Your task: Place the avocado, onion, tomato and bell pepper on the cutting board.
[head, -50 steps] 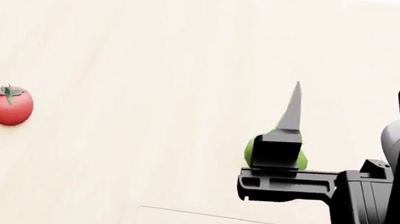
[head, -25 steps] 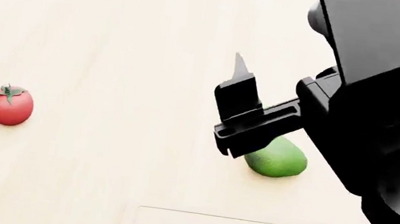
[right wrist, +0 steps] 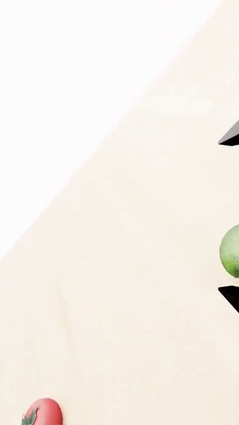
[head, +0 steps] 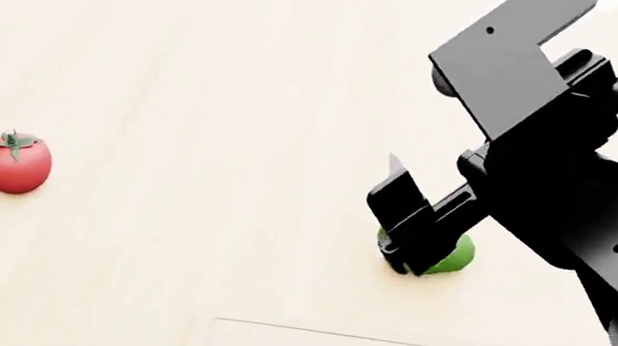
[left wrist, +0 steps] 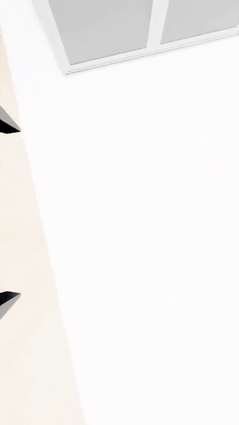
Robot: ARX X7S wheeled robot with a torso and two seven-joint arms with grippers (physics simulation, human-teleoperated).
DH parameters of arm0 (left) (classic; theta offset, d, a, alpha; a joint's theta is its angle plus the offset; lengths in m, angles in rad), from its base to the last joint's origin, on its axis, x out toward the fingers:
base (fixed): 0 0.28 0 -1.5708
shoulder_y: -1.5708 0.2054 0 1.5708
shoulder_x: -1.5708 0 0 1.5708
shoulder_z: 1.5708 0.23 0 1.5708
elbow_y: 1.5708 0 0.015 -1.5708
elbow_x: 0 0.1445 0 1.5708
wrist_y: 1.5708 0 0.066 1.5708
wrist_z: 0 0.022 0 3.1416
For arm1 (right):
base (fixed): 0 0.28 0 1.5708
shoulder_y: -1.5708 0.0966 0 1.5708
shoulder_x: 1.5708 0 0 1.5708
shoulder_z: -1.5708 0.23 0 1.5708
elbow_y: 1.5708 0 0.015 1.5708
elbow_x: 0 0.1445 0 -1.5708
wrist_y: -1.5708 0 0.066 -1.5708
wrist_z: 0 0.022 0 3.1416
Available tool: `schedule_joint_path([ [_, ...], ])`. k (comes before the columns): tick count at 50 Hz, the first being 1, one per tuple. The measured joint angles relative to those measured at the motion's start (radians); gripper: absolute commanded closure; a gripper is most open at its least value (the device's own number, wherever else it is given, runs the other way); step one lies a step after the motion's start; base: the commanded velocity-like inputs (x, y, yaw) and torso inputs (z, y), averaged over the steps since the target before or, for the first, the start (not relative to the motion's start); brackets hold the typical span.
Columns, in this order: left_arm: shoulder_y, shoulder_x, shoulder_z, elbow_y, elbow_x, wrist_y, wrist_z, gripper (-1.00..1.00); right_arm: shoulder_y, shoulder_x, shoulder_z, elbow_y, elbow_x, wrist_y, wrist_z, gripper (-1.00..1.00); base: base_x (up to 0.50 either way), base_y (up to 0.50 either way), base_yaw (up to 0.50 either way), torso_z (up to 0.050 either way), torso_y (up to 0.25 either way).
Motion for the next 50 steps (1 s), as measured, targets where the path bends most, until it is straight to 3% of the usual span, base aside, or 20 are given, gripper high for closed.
schedule_joint_path([
  [12, -0.086, -0.086, 0.189, 0.0, 0.023, 0.129, -0.047, -1.0, -0.004, 0.002, -0.137, 0.041, -0.106, -0.081, -0.091, -1.0, 0.0, 0.0, 0.0, 0.0, 0.0],
  [32, -0.335, -0.191, 0.572, 0.0, 0.054, 0.301, -0.111, -1.0, -0.057, -0.092, -0.259, 0.27, -0.242, -0.256, -0.15, -1.0, 0.0, 0.0, 0.0, 0.0, 0.0],
  [40, -0.529, -0.227, 0.806, 0.0, 0.055, 0.366, -0.13, -1.0, -0.093, -0.123, -0.282, 0.338, -0.266, -0.302, -0.151, -1.0, 0.0, 0.0, 0.0, 0.0, 0.0],
  [50, -0.858, -0.263, 1.194, 0.0, 0.065, 0.459, -0.15, -1.0, -0.126, -0.157, -0.299, 0.42, -0.288, -0.35, -0.151, -1.0, 0.0, 0.0, 0.0, 0.0, 0.0],
])
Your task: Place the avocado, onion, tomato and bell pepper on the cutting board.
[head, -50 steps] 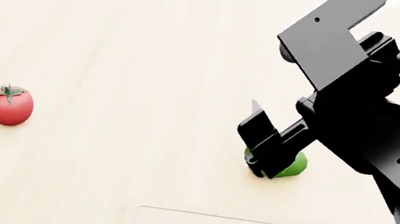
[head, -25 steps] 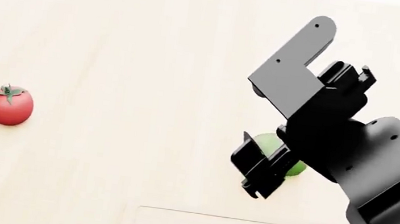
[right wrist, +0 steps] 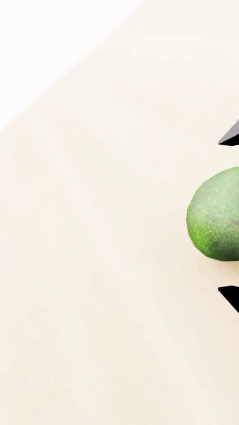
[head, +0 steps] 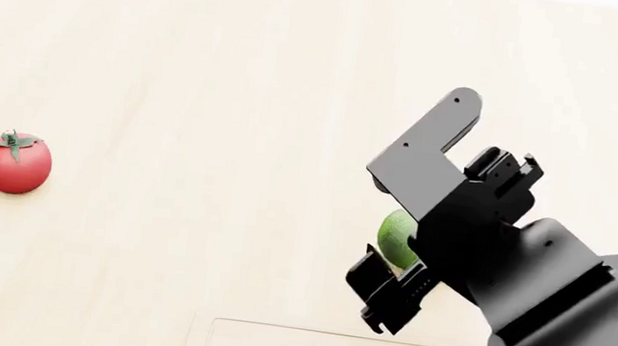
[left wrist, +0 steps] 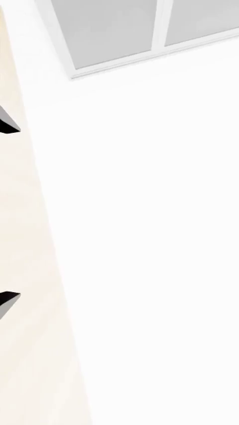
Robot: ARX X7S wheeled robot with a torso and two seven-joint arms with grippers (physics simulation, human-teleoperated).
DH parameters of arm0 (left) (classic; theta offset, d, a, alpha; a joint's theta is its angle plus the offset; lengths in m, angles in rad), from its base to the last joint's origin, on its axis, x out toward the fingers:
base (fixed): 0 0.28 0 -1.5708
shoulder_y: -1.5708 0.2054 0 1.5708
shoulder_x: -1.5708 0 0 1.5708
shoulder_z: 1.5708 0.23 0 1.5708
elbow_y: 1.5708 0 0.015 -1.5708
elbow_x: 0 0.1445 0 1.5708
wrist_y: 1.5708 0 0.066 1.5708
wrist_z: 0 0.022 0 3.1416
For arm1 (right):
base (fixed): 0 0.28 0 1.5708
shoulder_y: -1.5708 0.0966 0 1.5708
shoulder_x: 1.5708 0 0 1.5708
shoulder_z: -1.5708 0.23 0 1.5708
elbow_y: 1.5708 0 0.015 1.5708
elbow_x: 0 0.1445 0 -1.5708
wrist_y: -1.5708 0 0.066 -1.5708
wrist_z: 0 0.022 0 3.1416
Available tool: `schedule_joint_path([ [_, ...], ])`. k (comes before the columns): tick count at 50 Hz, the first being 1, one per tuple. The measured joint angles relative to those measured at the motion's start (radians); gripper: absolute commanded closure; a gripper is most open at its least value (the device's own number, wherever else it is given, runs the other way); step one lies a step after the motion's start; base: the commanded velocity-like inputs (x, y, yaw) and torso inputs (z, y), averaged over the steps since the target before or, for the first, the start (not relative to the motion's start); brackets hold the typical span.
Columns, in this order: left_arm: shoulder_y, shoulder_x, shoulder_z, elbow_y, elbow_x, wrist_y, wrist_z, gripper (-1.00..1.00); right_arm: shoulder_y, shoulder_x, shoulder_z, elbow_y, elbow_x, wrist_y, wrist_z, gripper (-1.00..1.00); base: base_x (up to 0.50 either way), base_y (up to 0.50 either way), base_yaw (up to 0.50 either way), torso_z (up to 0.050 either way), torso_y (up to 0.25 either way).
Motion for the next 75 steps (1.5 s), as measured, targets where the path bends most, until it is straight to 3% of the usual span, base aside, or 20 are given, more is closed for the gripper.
schedule_joint_path([
  [13, -0.496, 0.018, 0.616, 0.0, 0.046, 0.15, -0.052, -1.0, -0.027, -0.043, -0.014, 0.139, -0.033, -0.068, -0.001, -1.0, 0.0, 0.0, 0.0, 0.0, 0.0],
  [22, -0.681, 0.044, 0.86, 0.0, 0.073, 0.219, -0.082, -1.0, -0.043, -0.059, -0.02, 0.196, -0.047, -0.091, 0.004, -1.0, 0.0, 0.0, 0.0, 0.0, 0.0],
  [23, -0.693, 0.046, 0.876, 0.0, 0.074, 0.224, -0.084, -1.0, -0.044, -0.059, -0.021, 0.199, -0.048, -0.092, 0.004, 1.0, 0.0, 0.0, 0.0, 0.0, 0.0],
  [41, -0.789, 0.076, 1.009, 0.0, 0.091, 0.276, -0.114, -1.0, -0.021, -0.031, 0.011, 0.121, 0.009, -0.056, 0.029, 1.0, 0.0, 0.0, 0.0, 0.0, 0.0],
  [50, -0.786, 0.092, 1.047, 0.0, 0.132, 0.317, -0.141, -1.0, 0.079, 0.069, 0.103, -0.17, 0.113, 0.079, 0.055, 1.0, 0.0, 0.0, 0.0, 0.0, 0.0],
  [61, -0.683, 0.154, 1.034, -0.043, 0.211, 0.403, -0.195, -1.0, 0.156, 0.234, 0.202, -0.511, 0.261, 0.25, 0.085, 1.0, 0.0, 0.0, 0.0, 0.0, 0.0],
  [75, -0.581, 0.204, 1.001, -0.077, 0.276, 0.465, -0.251, -1.0, 0.247, 0.412, 0.26, -0.751, 0.384, 0.422, 0.064, 1.0, 0.0, 0.0, 0.0, 0.0, 0.0],
])
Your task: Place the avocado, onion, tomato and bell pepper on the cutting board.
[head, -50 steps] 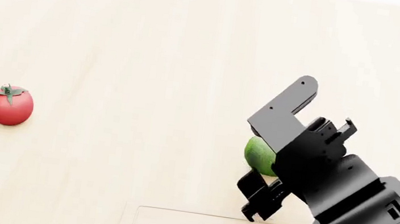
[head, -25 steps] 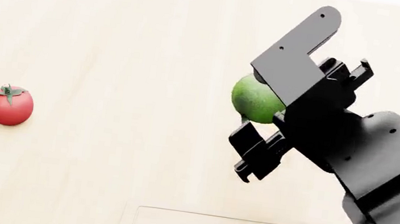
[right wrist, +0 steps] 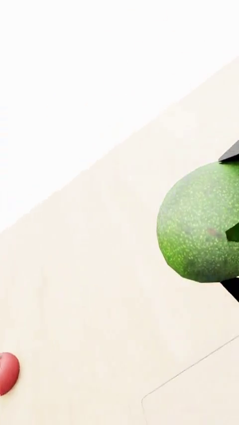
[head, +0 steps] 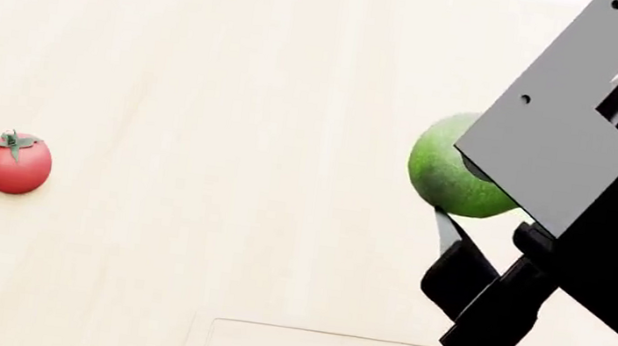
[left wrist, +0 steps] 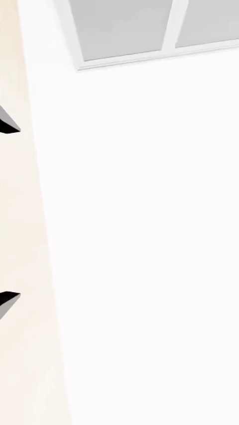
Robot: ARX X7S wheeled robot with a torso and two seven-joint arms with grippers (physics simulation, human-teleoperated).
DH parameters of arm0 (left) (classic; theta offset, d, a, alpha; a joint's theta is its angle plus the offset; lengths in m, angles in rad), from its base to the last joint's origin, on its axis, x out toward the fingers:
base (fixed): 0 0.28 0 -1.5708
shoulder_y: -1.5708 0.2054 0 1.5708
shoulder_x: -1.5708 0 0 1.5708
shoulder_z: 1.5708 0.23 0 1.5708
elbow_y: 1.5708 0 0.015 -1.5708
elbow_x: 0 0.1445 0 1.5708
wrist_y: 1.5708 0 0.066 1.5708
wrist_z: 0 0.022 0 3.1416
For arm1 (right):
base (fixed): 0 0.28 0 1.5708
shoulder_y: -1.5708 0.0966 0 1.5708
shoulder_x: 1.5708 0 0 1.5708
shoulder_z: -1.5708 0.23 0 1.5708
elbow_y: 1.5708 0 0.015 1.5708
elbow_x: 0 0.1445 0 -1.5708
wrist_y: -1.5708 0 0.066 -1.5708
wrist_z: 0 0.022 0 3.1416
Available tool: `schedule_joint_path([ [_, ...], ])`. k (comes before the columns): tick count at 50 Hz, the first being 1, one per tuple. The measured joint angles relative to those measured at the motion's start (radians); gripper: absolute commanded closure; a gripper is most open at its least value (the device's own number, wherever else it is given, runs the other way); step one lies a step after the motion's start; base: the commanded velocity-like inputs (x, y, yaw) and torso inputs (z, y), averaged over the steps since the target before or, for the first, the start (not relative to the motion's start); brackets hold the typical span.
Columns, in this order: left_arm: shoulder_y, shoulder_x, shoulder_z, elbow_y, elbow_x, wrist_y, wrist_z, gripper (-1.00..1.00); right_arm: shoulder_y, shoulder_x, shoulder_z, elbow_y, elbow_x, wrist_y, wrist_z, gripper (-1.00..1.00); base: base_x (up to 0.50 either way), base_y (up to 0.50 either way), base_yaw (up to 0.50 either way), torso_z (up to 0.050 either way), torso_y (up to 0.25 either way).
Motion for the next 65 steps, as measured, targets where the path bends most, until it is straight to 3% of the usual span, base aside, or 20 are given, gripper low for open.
schedule_joint_path([
  [22, 0.0, -0.038, -0.012, 0.049, -0.003, -0.017, -0.001, -1.0, -0.085, 0.232, 0.046, -0.116, 0.201, 0.074, 0.014, 1.0, 0.0, 0.0, 0.0, 0.0, 0.0],
  [47, -0.065, -0.065, 0.046, 0.077, -0.017, -0.029, -0.001, -1.0, -0.274, 0.214, -0.06, -0.015, 0.16, 0.002, 0.032, 1.0, 0.0, 0.0, 0.0, 0.0, 0.0],
  [48, -0.068, -0.065, 0.05, 0.077, -0.017, -0.028, -0.002, -1.0, -0.278, 0.212, -0.063, -0.012, 0.157, 0.001, 0.033, -1.0, 0.0, 0.0, 0.0, 0.0, 0.0],
  [65, -0.1, -0.056, 0.104, 0.077, -0.003, -0.009, -0.015, -1.0, -0.282, 0.19, -0.075, 0.008, 0.116, -0.013, 0.033, -1.0, 0.0, 0.0, 0.0, 0.0, 0.0],
])
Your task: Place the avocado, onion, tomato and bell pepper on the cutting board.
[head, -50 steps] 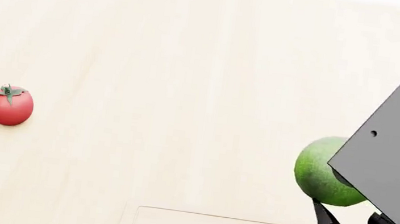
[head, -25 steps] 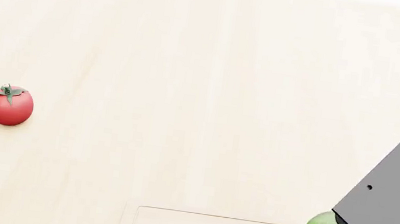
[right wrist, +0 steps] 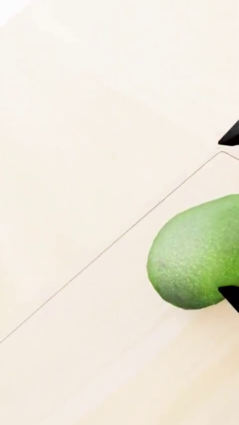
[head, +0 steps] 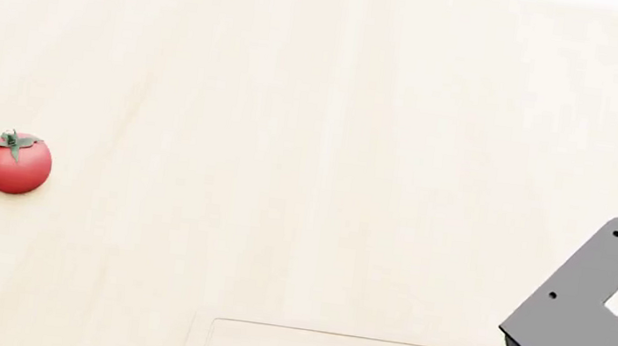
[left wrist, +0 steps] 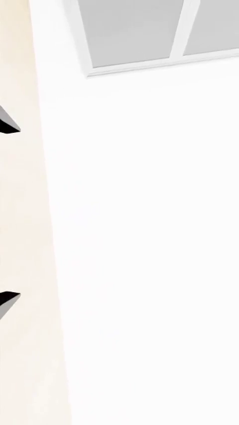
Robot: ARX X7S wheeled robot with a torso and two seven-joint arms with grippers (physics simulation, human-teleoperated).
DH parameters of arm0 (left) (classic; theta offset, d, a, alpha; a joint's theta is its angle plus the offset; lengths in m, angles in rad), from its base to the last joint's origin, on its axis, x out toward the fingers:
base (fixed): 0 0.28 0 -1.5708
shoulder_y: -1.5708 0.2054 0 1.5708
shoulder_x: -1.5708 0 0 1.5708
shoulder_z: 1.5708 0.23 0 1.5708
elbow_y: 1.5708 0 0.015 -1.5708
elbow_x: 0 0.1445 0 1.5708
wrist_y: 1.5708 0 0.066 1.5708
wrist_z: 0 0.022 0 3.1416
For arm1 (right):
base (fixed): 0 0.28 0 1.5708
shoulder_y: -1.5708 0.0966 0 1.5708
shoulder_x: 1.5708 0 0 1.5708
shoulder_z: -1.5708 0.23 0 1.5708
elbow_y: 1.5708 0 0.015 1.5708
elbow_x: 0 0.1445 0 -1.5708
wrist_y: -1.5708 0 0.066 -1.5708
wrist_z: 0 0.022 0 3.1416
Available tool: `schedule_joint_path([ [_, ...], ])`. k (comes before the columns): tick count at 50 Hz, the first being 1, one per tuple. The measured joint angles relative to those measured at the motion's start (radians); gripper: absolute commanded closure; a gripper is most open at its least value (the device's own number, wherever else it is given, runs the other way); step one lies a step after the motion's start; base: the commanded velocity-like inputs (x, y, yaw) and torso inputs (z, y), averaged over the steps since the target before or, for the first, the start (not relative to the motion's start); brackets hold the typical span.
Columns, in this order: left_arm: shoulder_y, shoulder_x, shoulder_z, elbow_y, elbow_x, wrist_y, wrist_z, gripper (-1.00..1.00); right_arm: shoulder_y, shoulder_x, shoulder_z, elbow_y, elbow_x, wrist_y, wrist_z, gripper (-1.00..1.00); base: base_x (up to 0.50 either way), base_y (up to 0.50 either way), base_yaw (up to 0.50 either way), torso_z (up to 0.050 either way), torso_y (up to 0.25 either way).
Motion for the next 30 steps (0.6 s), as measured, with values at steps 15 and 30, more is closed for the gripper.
schedule_joint_path([
  [15, 0.003, 0.01, -0.003, -0.028, -0.02, 0.019, 0.028, -1.0, 0.279, -0.051, 0.209, -0.008, 0.284, 0.068, 0.081, -1.0, 0.0, 0.0, 0.0, 0.0, 0.0],
  [30, 0.034, 0.063, 0.007, -0.173, -0.262, 0.062, 0.226, -1.0, 0.275, -0.096, 0.385, -0.063, 0.693, -0.156, 0.771, -1.0, 0.0, 0.0, 0.0, 0.0, 0.0],
])
